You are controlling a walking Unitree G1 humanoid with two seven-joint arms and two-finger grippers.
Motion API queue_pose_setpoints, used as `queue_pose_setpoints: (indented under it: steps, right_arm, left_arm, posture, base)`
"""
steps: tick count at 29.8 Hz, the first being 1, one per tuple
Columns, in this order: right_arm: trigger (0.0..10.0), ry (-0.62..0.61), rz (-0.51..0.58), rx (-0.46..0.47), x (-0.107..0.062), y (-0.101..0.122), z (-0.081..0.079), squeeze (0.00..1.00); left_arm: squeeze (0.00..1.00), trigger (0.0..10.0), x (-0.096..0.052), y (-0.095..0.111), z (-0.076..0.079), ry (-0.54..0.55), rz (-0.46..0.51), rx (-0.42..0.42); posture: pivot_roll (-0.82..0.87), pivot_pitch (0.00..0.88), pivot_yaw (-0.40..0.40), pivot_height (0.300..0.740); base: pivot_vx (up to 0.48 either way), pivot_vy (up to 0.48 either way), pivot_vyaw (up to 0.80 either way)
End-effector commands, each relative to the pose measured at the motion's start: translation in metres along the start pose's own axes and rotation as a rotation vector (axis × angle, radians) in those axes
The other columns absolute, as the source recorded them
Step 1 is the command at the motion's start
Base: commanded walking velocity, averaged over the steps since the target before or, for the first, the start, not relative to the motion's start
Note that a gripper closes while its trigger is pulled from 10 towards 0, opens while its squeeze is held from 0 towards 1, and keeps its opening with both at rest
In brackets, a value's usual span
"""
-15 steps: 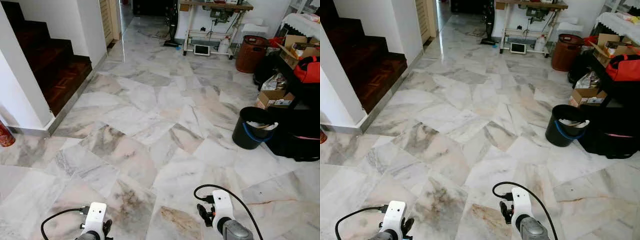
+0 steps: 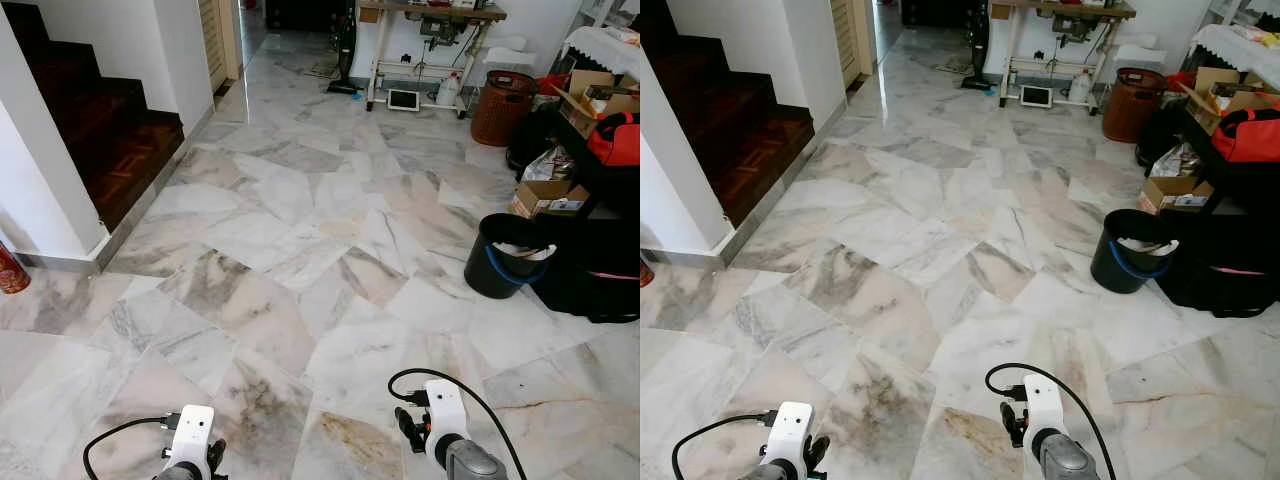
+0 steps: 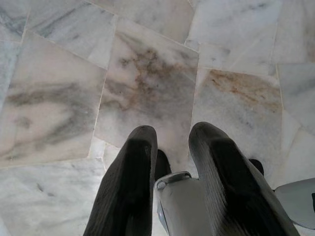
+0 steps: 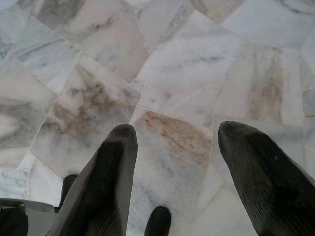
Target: Setting the table
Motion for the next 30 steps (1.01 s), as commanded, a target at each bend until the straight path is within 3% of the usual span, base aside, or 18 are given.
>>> queue_pose_setpoints:
  steps: [1, 30]
  right_arm:
    - [10.0, -0.011, -0.008, 0.000, -0.0006, -0.0010, 0.0033, 0.00]
    - [10.0, -0.013, -0.025, -0.027, -0.0004, -0.0036, 0.0019, 0.00]
  left_arm:
    - [0.00, 10.0, 0.0002, -0.0011, 0.0021, -0.004, -0.004, -0.008]
    - [0.00, 10.0, -0.0010, -0.0046, 0.0026, 0.001, -0.006, -0.024]
  posture:
    - [0.10, 0.000, -0.070, 0.740]
    - [0.12, 0.000, -0.086, 0.740]
  base:
    - [0.000, 0.000, -0.69]
    - [0.000, 0.000, -0.67]
Point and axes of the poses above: a point about 5 cm out from each wrist's last joint towards the gripper, its own x axis pointing out of the wrist towards the gripper, its own y axis along the axis of the wrist's last joint, z = x × y, the point moved 4 cm from there along x, pointing out of the wrist towards the gripper, and after that the axes turned 1 degree about x, right-handed, at the moved point
